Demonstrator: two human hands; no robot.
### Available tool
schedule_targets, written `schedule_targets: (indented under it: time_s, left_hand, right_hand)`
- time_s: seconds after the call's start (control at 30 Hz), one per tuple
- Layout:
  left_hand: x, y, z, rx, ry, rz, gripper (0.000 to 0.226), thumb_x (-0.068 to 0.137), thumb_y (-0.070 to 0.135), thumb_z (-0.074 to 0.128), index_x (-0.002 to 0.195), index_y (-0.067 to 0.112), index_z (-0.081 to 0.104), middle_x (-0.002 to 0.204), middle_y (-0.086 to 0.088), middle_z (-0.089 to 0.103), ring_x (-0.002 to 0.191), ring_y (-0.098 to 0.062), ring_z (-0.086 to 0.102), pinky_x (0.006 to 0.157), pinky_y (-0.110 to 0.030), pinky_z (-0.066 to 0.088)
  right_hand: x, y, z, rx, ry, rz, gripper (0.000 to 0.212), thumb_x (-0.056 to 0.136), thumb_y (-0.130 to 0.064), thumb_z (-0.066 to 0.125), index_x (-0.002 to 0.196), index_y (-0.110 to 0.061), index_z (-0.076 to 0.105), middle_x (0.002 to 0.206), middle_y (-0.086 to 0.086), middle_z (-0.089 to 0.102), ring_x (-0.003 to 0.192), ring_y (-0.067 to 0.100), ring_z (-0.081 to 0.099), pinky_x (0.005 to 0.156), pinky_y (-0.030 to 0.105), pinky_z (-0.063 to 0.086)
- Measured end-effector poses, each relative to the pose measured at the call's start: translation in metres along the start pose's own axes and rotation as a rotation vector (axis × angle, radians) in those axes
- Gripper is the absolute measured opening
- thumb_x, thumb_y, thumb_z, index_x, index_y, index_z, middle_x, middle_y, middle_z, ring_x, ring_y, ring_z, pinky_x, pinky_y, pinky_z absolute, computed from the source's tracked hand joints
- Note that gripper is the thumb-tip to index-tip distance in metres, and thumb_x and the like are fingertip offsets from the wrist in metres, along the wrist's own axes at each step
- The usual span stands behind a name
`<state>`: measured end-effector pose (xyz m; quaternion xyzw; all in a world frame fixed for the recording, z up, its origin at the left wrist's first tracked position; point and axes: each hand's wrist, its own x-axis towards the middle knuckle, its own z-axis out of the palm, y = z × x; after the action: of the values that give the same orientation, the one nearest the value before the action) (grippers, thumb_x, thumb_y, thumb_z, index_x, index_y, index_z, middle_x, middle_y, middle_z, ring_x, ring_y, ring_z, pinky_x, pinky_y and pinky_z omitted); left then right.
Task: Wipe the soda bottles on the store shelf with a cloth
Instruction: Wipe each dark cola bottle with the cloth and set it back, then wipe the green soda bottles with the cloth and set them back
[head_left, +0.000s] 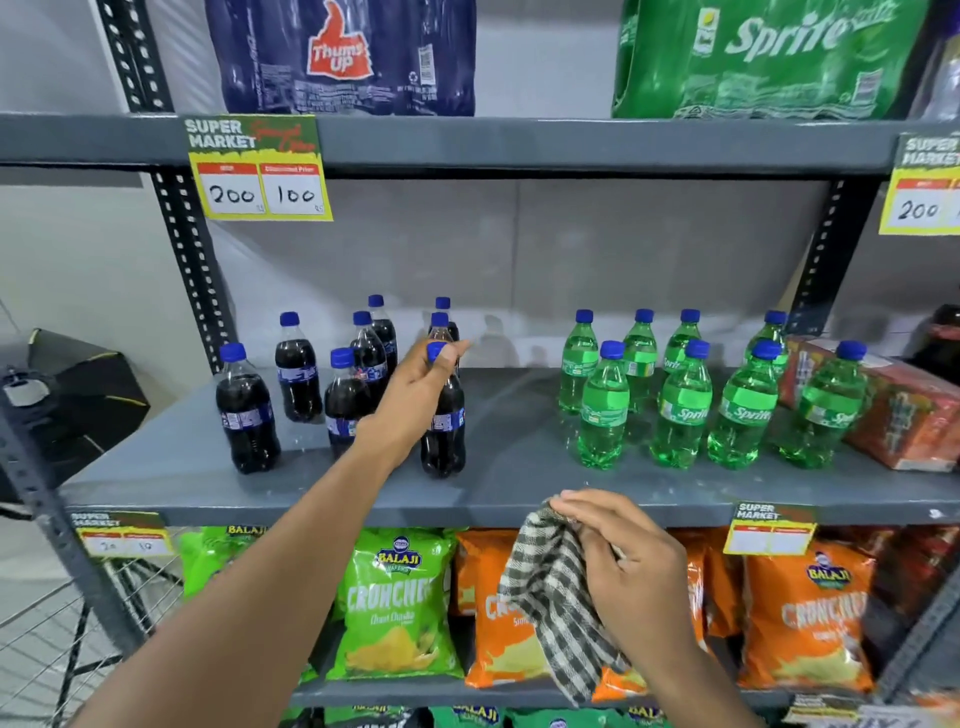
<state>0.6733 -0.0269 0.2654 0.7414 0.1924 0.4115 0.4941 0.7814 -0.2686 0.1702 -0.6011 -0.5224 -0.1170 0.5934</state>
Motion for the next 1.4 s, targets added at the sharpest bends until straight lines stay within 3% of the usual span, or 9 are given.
schedule_targets:
  time_s: [0.33, 0.47, 0.6, 0.67, 0.8, 0.97, 1.13, 1.23, 1.4]
  left_hand:
    - [0.002, -0.003, 0.005, 0.154, 0.115, -0.027, 0.022, 0.105, 0.033, 0.049, 0.120, 0.022, 0.062, 0.110, 0.009, 0.064, 0.086, 0.020, 0.056, 0.072, -0.007, 0.039]
    - [-0.004, 0.010, 0.005, 0.210, 0.158, 0.081, 0.034, 0.096, 0.029, 0.067, 0.128, 0.024, 0.055, 0.121, 0.010, 0.061, 0.094, 0.011, 0.060, 0.081, -0.010, 0.044]
    - [-0.010, 0.032, 0.031, 0.381, 0.214, 0.415, 0.048, 0.092, 0.027, 0.070, 0.136, 0.017, 0.053, 0.141, 0.000, 0.055, 0.134, -0.009, 0.046, 0.108, -0.020, 0.037]
    - [-0.008, 0.040, 0.055, 0.400, 0.144, 0.522, 0.046, 0.092, 0.025, 0.068, 0.134, 0.012, 0.056, 0.140, -0.002, 0.058, 0.136, -0.012, 0.045, 0.112, -0.020, 0.032]
    - [0.011, 0.040, 0.095, 0.269, -0.067, 0.352, 0.046, 0.095, 0.034, 0.065, 0.137, 0.019, 0.055, 0.139, 0.007, 0.058, 0.129, -0.005, 0.050, 0.098, -0.003, 0.032]
    - [0.047, 0.019, 0.135, 0.082, -0.270, -0.021, 0.067, 0.082, 0.053, 0.065, 0.143, 0.029, 0.050, 0.152, 0.003, 0.049, 0.136, -0.014, 0.046, 0.112, -0.029, 0.035]
    - [0.061, 0.009, 0.155, -0.008, -0.337, -0.117, 0.052, 0.064, 0.075, 0.073, 0.113, 0.058, 0.066, 0.141, 0.010, 0.060, 0.132, -0.012, 0.051, 0.117, -0.042, 0.035]
    - [0.062, 0.009, 0.161, -0.090, -0.312, -0.081, 0.046, 0.072, 0.065, 0.072, 0.113, 0.044, 0.073, 0.122, 0.020, 0.072, 0.117, 0.005, 0.060, 0.115, -0.038, 0.037]
    - [0.057, 0.013, 0.164, -0.183, -0.307, -0.015, 0.020, 0.097, 0.033, 0.064, 0.109, 0.025, 0.078, 0.124, 0.007, 0.074, 0.125, -0.011, 0.060, 0.117, -0.046, 0.035]
  right_hand:
    - [-0.003, 0.016, -0.009, 0.003, 0.015, 0.042, 0.052, 0.085, 0.018, 0.063, 0.105, -0.027, 0.078, 0.111, -0.017, 0.071, 0.107, 0.005, 0.067, 0.090, 0.012, 0.050]
    - [-0.002, 0.016, -0.012, -0.005, 0.021, 0.048, 0.050, 0.084, 0.019, 0.064, 0.104, -0.025, 0.078, 0.110, -0.015, 0.071, 0.106, 0.003, 0.066, 0.090, 0.010, 0.049]
    - [0.001, 0.016, -0.019, -0.038, 0.044, 0.040, 0.047, 0.083, 0.020, 0.064, 0.103, -0.021, 0.078, 0.109, -0.012, 0.071, 0.106, 0.001, 0.065, 0.090, 0.010, 0.049]
    - [0.005, 0.016, -0.025, -0.052, 0.059, 0.051, 0.045, 0.083, 0.020, 0.064, 0.102, -0.018, 0.079, 0.109, -0.009, 0.071, 0.106, 0.000, 0.065, 0.089, 0.009, 0.048]
    - [0.015, 0.017, -0.040, -0.094, 0.094, 0.050, 0.042, 0.083, 0.022, 0.063, 0.101, -0.012, 0.079, 0.107, -0.004, 0.072, 0.106, -0.001, 0.064, 0.090, 0.009, 0.047]
    - [0.023, 0.017, -0.062, -0.141, 0.129, 0.035, 0.040, 0.085, 0.019, 0.062, 0.104, -0.012, 0.079, 0.110, -0.004, 0.071, 0.108, 0.000, 0.064, 0.092, 0.011, 0.048]
    - [0.018, 0.021, -0.083, -0.220, 0.174, 0.000, 0.043, 0.082, 0.019, 0.066, 0.104, -0.015, 0.079, 0.110, -0.007, 0.072, 0.106, 0.000, 0.065, 0.088, 0.015, 0.053]
    - [0.014, 0.024, -0.094, -0.251, 0.182, 0.014, 0.050, 0.080, 0.021, 0.067, 0.106, -0.020, 0.078, 0.110, -0.010, 0.071, 0.105, -0.002, 0.065, 0.088, 0.009, 0.050]
    - [0.021, 0.022, -0.104, -0.262, 0.199, 0.024, 0.057, 0.077, 0.023, 0.069, 0.106, -0.025, 0.077, 0.109, -0.010, 0.072, 0.105, -0.001, 0.064, 0.088, 0.006, 0.048]
